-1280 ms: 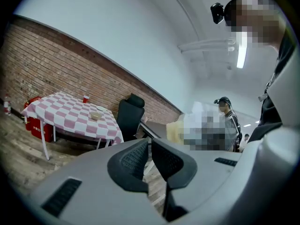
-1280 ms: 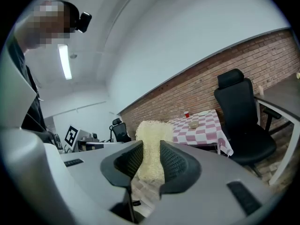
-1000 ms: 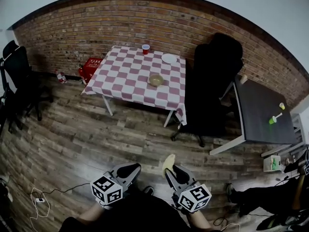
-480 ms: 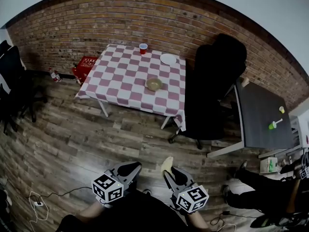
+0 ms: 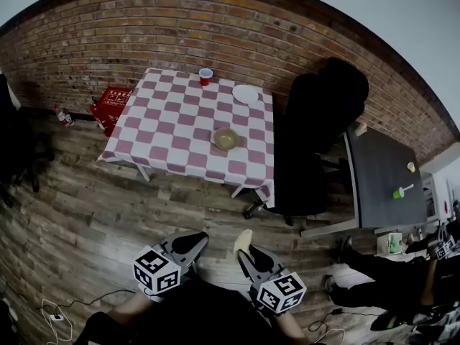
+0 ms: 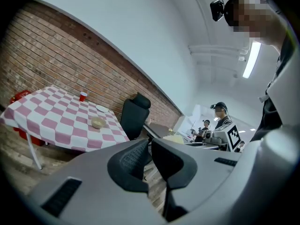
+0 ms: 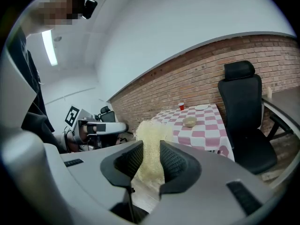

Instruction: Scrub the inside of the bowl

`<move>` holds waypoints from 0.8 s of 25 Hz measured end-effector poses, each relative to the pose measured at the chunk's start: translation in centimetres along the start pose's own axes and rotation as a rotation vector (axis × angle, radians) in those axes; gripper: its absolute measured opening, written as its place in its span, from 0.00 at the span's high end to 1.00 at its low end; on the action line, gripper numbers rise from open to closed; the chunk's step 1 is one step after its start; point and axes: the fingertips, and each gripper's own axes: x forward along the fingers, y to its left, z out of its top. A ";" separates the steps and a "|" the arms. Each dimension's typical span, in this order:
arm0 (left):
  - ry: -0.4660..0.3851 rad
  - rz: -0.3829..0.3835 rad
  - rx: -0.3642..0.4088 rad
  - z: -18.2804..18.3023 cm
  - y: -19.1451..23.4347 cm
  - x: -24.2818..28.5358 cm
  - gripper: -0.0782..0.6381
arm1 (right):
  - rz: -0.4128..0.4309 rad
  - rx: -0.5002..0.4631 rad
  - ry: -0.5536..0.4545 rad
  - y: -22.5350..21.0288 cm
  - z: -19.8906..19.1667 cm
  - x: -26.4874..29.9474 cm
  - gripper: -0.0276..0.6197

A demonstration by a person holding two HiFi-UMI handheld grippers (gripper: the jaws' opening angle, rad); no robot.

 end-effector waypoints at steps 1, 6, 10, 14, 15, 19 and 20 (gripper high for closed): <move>0.001 0.003 -0.007 0.3 1.1 0.0 0.85 | -0.007 0.003 0.006 0.0 0.3 0.8 0.77; -0.005 0.028 -0.051 1.7 5.6 -0.7 0.85 | -0.025 0.022 0.029 -0.4 1.4 3.7 0.77; 0.014 0.022 -0.078 2.4 7.8 0.2 0.85 | -0.023 0.008 0.037 -1.1 2.5 5.4 0.77; 0.040 0.017 -0.072 2.9 8.7 2.6 0.85 | 0.002 0.031 0.050 -2.6 2.9 7.4 0.77; 0.048 0.020 -0.070 2.9 9.0 3.2 0.85 | 0.017 0.038 0.053 -3.0 3.1 8.0 0.77; 0.061 0.060 -0.082 3.7 10.9 5.0 0.85 | 0.082 0.044 0.063 -4.9 4.8 11.2 0.77; 0.060 0.078 -0.087 4.1 11.5 5.3 0.85 | 0.099 0.041 0.066 -5.4 5.4 12.1 0.77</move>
